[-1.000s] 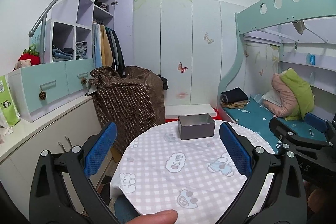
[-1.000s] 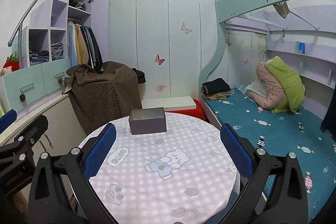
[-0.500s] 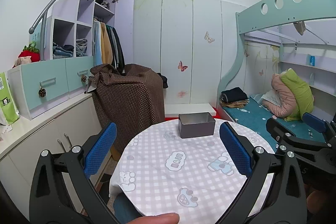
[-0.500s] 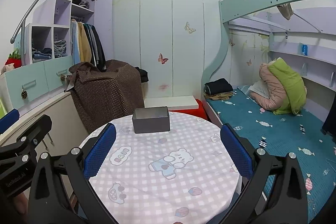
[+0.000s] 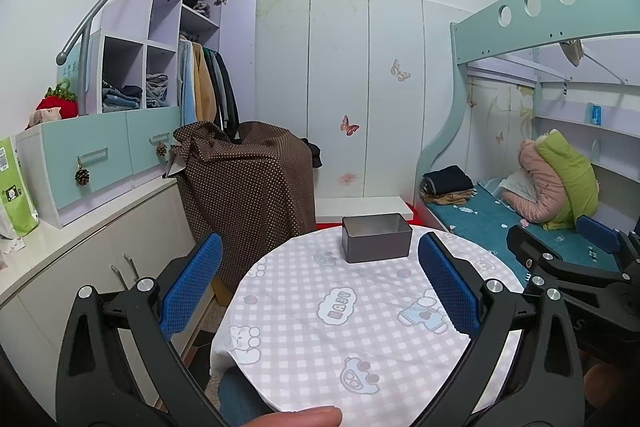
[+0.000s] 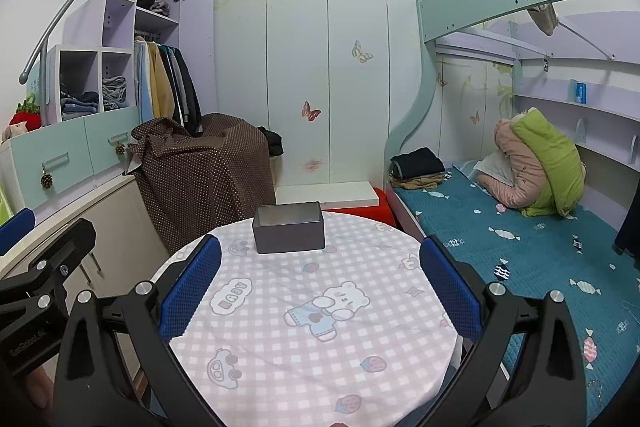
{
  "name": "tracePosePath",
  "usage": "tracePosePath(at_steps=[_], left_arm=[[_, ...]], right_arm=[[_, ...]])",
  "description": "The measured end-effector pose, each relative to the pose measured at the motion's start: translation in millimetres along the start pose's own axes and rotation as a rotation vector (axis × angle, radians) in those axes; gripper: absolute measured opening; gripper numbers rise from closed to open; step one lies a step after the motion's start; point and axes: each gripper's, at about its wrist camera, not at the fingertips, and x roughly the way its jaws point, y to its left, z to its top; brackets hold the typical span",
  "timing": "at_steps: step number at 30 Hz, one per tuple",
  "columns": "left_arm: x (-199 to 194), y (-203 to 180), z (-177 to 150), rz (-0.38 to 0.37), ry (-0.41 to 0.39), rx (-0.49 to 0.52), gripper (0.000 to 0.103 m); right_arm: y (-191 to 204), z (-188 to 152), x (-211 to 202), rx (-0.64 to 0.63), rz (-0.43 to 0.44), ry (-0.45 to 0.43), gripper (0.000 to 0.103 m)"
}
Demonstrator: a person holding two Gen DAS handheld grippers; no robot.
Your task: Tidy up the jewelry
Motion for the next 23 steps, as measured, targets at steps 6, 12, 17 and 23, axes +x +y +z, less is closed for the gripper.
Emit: tracePosePath(at_steps=[6,12,17,23], left_arm=[[0.5,0.5,-1.1,-0.002,0.002,-0.004,0.098],[1.5,0.9,-7.3,-0.013,0.006,-0.016,0.098],[1.2,1.1,-8.7,-0.015,0.009,-0.018,0.098],[2.1,2.2,-9.2,-0.008,0.023,-0.021,0.098]], right_arm=[[0.0,-0.1,0.2,0.000,0.000,0.001,0.096],[2.0,-0.1,2.0,-0.004,0.002,0.006,0.096],[2.2,-0.2,2.3,-0.003,0.003,0.007,0.096],[2.6,-0.5,3.8,-0.004,-0.001,0.008,0.096]])
